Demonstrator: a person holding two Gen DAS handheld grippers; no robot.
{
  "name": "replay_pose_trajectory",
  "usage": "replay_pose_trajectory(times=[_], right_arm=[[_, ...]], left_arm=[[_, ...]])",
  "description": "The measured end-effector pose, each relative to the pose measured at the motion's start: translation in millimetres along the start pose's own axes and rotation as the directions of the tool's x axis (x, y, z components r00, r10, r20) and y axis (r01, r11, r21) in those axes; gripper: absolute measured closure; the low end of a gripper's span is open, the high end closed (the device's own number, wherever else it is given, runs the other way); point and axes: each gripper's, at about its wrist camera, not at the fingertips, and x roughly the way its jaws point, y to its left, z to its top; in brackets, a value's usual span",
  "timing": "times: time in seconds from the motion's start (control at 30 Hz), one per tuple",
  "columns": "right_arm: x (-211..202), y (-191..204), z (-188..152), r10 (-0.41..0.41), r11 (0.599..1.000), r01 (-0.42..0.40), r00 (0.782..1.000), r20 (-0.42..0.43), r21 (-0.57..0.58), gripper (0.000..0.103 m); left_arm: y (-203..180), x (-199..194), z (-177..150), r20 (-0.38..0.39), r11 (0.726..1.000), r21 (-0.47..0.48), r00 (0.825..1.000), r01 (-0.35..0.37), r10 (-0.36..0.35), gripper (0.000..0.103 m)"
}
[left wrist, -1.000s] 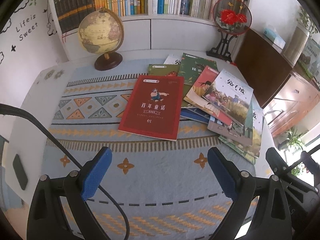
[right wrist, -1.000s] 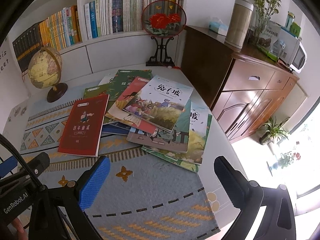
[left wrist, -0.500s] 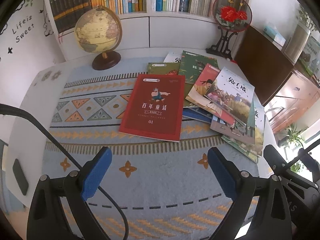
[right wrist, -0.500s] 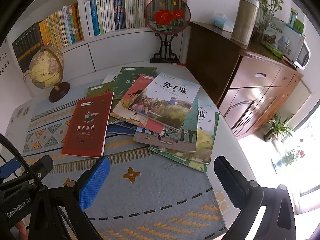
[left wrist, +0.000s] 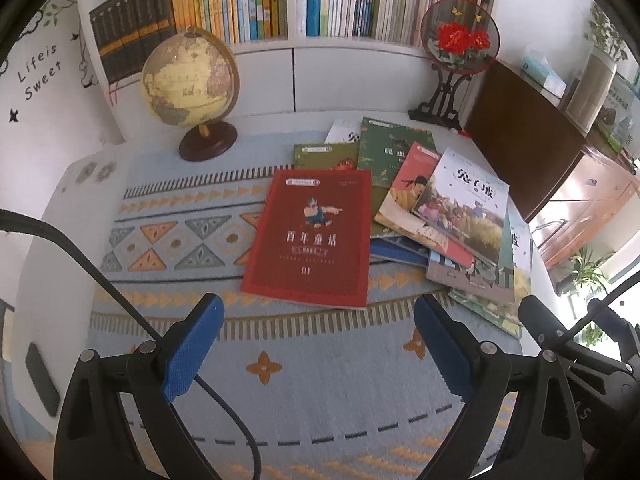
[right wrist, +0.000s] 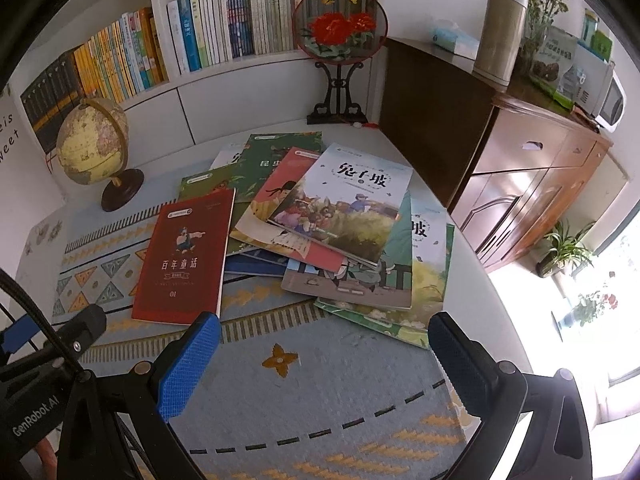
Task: Organize books
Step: 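Lower the left gripper onto the red book's edge and close it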
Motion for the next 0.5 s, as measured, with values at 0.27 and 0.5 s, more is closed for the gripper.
replay_pose_trajectory(times=[0.27,0.5], right_arm=[[10,8,5,-0.009,1.0,0.009,1.0,-0.008,0.006,0.0],[25,26,7,0.004,1.0,-0.004,1.0,-0.028,-0.011,0.0]], left_arm=[[6,16,8,-0.019,0.999,0.04,1.0,0.01,-0.009,0.007],[33,33,20,-0.034,0.998,0.033,0.998,-0.049,0.051,0.007]])
